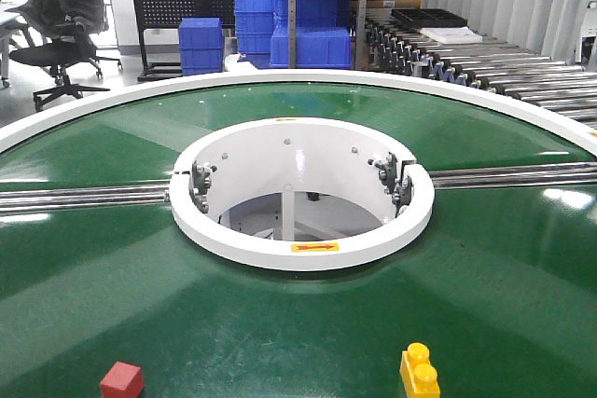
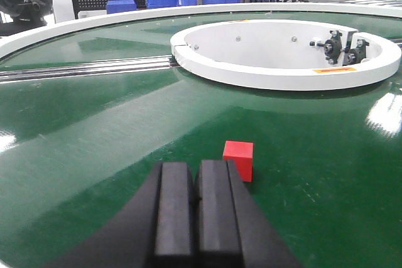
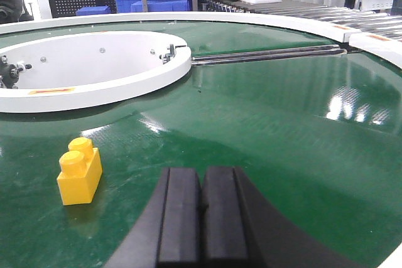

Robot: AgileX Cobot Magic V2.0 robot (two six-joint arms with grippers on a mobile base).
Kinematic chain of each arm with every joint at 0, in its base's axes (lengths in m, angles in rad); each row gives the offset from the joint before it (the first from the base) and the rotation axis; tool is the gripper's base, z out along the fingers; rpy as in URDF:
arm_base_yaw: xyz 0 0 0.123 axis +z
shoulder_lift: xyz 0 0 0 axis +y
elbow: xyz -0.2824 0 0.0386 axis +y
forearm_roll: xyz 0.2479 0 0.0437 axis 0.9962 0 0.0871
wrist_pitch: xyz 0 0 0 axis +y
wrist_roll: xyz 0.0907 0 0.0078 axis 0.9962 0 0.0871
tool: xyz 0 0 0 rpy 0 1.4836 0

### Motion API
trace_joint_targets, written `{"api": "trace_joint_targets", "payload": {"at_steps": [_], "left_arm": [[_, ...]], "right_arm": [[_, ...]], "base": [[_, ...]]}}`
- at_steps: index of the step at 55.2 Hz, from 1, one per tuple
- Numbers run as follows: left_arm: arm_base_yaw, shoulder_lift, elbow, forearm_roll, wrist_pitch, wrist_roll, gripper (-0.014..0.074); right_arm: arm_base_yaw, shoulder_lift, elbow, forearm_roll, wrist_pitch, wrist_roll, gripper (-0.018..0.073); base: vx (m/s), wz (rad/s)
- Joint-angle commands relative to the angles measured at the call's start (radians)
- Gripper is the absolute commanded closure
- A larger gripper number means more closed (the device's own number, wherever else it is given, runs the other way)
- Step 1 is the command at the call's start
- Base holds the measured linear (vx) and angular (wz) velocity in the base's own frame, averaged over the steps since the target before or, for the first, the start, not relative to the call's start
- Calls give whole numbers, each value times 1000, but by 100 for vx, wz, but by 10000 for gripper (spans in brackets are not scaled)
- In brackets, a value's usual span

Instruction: Pick red and yellow blocks into blue bin

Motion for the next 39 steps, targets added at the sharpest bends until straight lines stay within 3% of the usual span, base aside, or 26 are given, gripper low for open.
{"api": "trace_joint_targets", "payload": {"at_steps": [1,39], "left_arm": [[1,-17,-16,-2,-86,-4,594],[1,-17,-16,-2,-86,-4,594]], "right_arm": [[-5,-11,6,-7,-81,-4,570],[-5,-11,6,-7,-81,-4,570]], "base": [[0,0],[0,0]]}}
